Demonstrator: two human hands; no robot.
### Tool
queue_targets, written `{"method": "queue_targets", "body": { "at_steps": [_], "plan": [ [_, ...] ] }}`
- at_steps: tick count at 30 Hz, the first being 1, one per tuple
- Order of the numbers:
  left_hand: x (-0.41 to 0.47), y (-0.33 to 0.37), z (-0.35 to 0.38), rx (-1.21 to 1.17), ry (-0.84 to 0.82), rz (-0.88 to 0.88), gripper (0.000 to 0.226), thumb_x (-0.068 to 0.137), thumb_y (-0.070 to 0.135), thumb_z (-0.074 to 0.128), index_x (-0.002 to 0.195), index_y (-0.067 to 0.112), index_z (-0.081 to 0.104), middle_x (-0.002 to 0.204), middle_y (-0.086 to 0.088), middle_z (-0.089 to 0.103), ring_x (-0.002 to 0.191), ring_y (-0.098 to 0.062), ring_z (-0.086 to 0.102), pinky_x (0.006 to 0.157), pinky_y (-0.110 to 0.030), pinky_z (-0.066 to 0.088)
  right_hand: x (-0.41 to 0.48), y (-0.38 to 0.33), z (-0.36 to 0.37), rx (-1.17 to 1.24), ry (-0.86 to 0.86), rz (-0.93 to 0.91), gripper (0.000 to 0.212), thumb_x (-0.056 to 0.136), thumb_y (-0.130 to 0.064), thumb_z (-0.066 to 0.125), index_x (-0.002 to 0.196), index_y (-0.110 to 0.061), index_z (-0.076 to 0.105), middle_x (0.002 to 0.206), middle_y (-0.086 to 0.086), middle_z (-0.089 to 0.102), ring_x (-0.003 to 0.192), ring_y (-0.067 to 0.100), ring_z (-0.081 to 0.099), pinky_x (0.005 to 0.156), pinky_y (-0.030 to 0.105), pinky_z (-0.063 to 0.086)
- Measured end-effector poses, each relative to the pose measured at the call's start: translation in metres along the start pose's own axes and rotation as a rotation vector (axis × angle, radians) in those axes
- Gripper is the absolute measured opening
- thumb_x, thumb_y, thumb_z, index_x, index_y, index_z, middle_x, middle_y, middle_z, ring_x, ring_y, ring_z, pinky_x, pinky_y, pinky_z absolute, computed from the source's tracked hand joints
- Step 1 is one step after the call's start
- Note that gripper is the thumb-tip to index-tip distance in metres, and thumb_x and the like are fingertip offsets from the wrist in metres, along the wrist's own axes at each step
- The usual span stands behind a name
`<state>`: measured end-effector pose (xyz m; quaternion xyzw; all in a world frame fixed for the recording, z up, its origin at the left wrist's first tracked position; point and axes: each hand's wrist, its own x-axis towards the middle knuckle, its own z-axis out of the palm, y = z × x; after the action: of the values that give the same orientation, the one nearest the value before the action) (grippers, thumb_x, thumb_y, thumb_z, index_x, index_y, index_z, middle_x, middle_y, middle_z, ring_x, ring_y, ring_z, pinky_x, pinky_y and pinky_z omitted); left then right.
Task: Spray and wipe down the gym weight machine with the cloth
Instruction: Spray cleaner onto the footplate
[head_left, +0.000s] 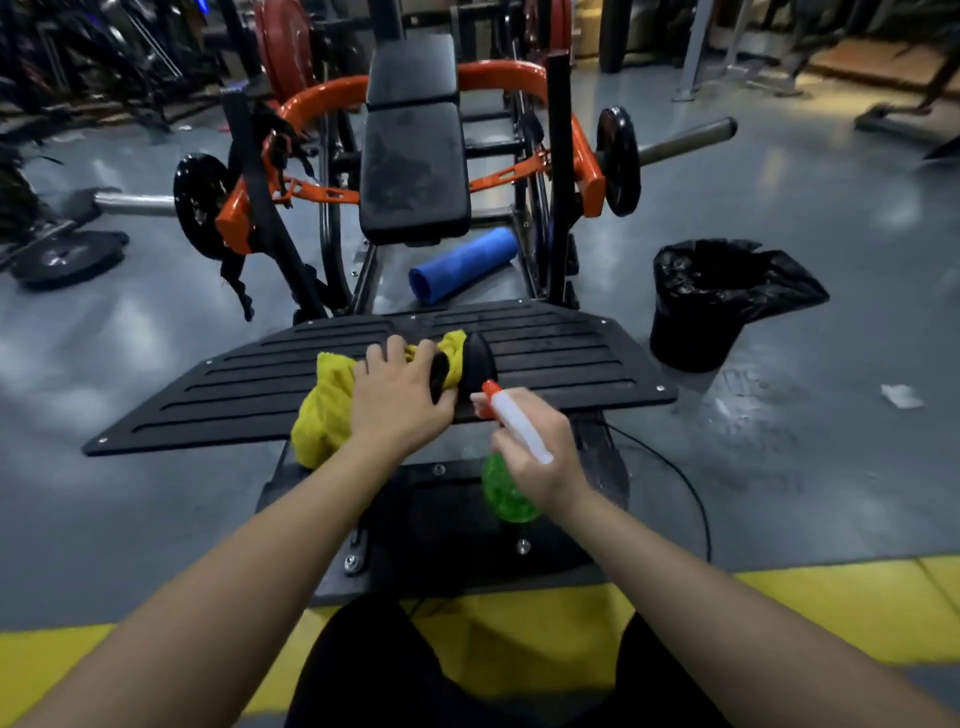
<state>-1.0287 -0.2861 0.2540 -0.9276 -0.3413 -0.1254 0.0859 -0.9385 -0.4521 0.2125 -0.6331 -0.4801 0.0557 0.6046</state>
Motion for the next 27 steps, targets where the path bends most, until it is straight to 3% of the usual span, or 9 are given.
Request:
{"method": "queue_targets", "body": {
  "at_steps": [5, 8, 11, 14, 16, 19, 21, 24, 27],
  "plan": [
    [-0.004, 0.000, 0.005, -0.018, 0.158, 0.034, 0.054, 0.080, 0.060, 0.052, 0.119, 0.022, 0.055, 0.110, -0.012, 0.052, 0.098, -0.035, 0.049, 0.081, -0.045, 0.042, -0.003, 0.020, 0.000, -0.104, 0.014, -0.086, 0.031, 0.081, -0.006, 0.058, 0.107, -0.012, 0.074, 0.095, 0.004, 0.053, 0.080, 0.028, 0.061, 0.068, 0.050, 0.053],
    [-0.013, -0.003, 0.012, -0.083, 0.317, 0.135, 0.051, 0.083, 0.053, 0.057, 0.118, 0.017, 0.060, 0.102, -0.013, 0.053, 0.093, -0.035, 0.051, 0.076, -0.045, 0.044, -0.010, 0.028, -0.001, -0.307, -0.051, -0.163, 0.022, 0.079, -0.017, 0.053, 0.093, -0.011, 0.069, 0.079, 0.003, 0.057, 0.068, 0.023, 0.053, 0.055, 0.045, 0.046],
    [-0.019, -0.010, 0.018, -0.132, 0.416, 0.272, 0.051, 0.084, 0.048, 0.062, 0.122, 0.014, 0.059, 0.102, -0.016, 0.054, 0.092, -0.037, 0.054, 0.076, -0.048, 0.046, -0.024, 0.034, -0.003, -0.448, -0.180, -0.211, 0.010, 0.079, -0.022, 0.052, 0.078, -0.013, 0.056, 0.071, -0.006, 0.042, 0.060, 0.017, 0.038, 0.047, 0.038, 0.035],
    [-0.019, -0.012, 0.018, -0.133, 0.422, 0.320, 0.054, 0.084, 0.049, 0.065, 0.124, 0.014, 0.060, 0.103, -0.017, 0.055, 0.091, -0.037, 0.054, 0.076, -0.048, 0.046, -0.031, 0.058, -0.004, -0.517, -0.374, 0.174, 0.009, 0.090, -0.032, 0.056, 0.087, -0.023, 0.057, 0.078, -0.008, 0.047, 0.068, 0.020, 0.048, 0.056, 0.032, 0.033],
    [-0.020, -0.011, 0.017, -0.120, 0.417, 0.303, 0.054, 0.084, 0.050, 0.064, 0.123, 0.013, 0.062, 0.102, -0.017, 0.055, 0.091, -0.036, 0.054, 0.074, -0.048, 0.046, -0.032, 0.081, -0.005, -0.636, -0.490, 0.422, 0.020, 0.091, -0.044, 0.053, 0.101, -0.028, 0.058, 0.092, 0.003, 0.062, 0.086, 0.030, 0.061, 0.067, 0.036, 0.046],
    [-0.021, -0.006, 0.019, -0.058, 0.426, 0.281, 0.054, 0.084, 0.051, 0.060, 0.122, 0.012, 0.064, 0.101, -0.018, 0.056, 0.087, -0.036, 0.054, 0.071, -0.045, 0.044, -0.045, 0.120, 0.005, -0.749, -0.576, 0.472, 0.048, 0.097, -0.048, 0.048, 0.139, -0.024, 0.054, 0.126, 0.009, 0.065, 0.115, 0.035, 0.061, 0.089, 0.040, 0.050],
    [-0.020, -0.005, 0.021, -0.019, 0.440, 0.276, 0.054, 0.085, 0.051, 0.058, 0.121, 0.012, 0.064, 0.101, -0.018, 0.057, 0.086, -0.035, 0.054, 0.069, -0.044, 0.041, -0.055, 0.138, 0.019, -0.677, -0.503, 0.481, 0.054, 0.098, -0.054, 0.049, 0.145, -0.028, 0.053, 0.121, 0.006, 0.069, 0.110, 0.031, 0.064, 0.082, 0.038, 0.048],
    [-0.019, -0.006, 0.024, -0.004, 0.453, 0.279, 0.055, 0.084, 0.051, 0.057, 0.122, 0.012, 0.064, 0.102, -0.018, 0.057, 0.088, -0.035, 0.054, 0.070, -0.044, 0.041, -0.056, 0.156, 0.043, -0.467, -0.357, 0.563, 0.047, 0.093, -0.050, 0.067, 0.135, -0.028, 0.066, 0.091, 0.000, 0.072, 0.088, 0.022, 0.068, 0.071, 0.035, 0.043],
    [-0.018, -0.006, 0.027, 0.000, 0.461, 0.276, 0.055, 0.083, 0.051, 0.057, 0.122, 0.012, 0.066, 0.103, -0.018, 0.058, 0.088, -0.035, 0.055, 0.070, -0.043, 0.040, -0.049, 0.166, 0.056, -0.112, -0.184, 0.701, 0.042, 0.087, -0.041, 0.078, 0.119, -0.015, 0.075, 0.102, 0.000, 0.078, 0.098, 0.011, 0.072, 0.075, 0.023, 0.051]
  ]
}}
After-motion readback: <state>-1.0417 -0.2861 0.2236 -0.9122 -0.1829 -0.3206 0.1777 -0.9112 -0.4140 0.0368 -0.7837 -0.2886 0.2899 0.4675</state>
